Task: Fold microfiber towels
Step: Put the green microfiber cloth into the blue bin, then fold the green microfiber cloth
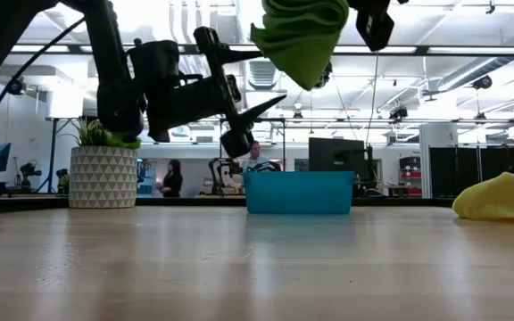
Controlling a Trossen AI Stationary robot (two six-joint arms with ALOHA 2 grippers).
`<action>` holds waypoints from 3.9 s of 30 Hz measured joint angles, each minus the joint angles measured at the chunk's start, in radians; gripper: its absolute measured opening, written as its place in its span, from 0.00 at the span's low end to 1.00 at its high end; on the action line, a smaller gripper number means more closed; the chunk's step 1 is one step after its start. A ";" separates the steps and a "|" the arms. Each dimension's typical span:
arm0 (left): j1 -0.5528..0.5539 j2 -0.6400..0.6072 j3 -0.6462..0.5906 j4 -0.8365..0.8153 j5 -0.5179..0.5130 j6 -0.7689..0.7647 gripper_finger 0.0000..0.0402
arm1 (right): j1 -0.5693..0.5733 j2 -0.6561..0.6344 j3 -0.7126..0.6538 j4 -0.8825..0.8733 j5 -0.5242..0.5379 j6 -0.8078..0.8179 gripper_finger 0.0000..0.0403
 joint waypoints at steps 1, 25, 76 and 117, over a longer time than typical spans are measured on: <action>-0.001 0.000 0.004 0.000 0.000 0.000 0.71 | -0.002 0.000 0.000 0.000 0.000 -0.009 0.03; -0.036 -0.134 0.062 0.000 0.079 0.010 0.71 | -0.051 -0.022 -0.003 -0.007 0.077 -0.048 0.03; -0.048 -0.168 0.164 -0.353 -0.006 0.401 0.01 | -0.140 -0.019 -0.007 -0.072 -0.094 0.115 0.10; -0.123 -0.513 0.546 -2.094 -0.076 1.262 0.00 | -0.150 0.016 -0.072 0.115 -0.140 -0.002 0.69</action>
